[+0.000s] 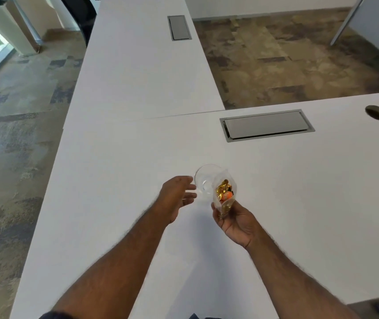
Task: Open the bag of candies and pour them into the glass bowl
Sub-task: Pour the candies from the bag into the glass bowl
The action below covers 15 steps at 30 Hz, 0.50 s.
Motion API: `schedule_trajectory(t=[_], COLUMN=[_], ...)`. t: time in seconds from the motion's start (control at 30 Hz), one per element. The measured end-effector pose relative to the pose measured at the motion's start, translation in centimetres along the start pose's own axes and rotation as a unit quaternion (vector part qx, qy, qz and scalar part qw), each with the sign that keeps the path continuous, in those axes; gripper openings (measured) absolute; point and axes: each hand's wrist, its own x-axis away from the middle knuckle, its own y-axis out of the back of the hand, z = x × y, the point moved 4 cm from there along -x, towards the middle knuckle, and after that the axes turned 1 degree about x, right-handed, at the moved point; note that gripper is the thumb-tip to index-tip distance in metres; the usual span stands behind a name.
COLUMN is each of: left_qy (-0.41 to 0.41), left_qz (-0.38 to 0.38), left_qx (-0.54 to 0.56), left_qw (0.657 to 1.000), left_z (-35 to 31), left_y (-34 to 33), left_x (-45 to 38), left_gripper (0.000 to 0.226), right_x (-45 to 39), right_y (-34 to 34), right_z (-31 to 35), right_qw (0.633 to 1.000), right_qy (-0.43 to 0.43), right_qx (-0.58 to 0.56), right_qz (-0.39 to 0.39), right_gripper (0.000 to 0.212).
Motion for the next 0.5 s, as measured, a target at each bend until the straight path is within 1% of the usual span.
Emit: schedule_trajectory(t=[0.03,0.07,0.1,0.13,0.23,0.3,0.43,0.5], left_qy=[-0.003,-0.001,0.009,0.026,0.067,0.066,0.049,0.038], left_qz=[-0.047,-0.072,-0.075,-0.063,-0.027,-0.032,-0.055,-0.065], left_qx=[-0.034,-0.059,-0.075,-0.081,-0.078,-0.077,-0.069,-0.075], left_qw=[0.998,0.996,0.994,0.994,0.994,0.994,0.995,0.994], left_z=[0.4,0.9,1.4,2.0,3.3,3.9,4.4,4.4], left_y=[-0.1,-0.4,-0.6,-1.0,-2.1,-2.7,-3.2,-3.2], left_x=[-1.0,-1.9,-2.8,-3.7,-5.5,-6.6,-8.1,-8.4], left_gripper=[0.027,0.033,0.040,0.047,0.062,0.063,0.063,0.062], right_x=[-0.2,-0.4,-0.6,-0.8,-1.7,-2.3,-3.5,-4.0], right_y=[0.0,0.1,0.2,0.4,0.8,1.0,1.5,1.8], right_z=[0.8,1.7,2.5,3.3,5.1,6.0,7.5,8.0], right_qw=[1.000,0.999,0.998,0.996,0.988,0.983,0.973,0.965], right_qy=[0.018,0.038,0.057,0.076,0.121,0.140,0.164,0.171], right_qx=[-0.007,-0.011,-0.010,-0.007,0.008,0.023,0.084,0.121], right_qz=[-0.009,-0.020,-0.035,-0.053,-0.097,-0.115,-0.142,-0.155], right_gripper=[0.032,0.034,0.034,0.033,0.012,0.009,0.017,0.013])
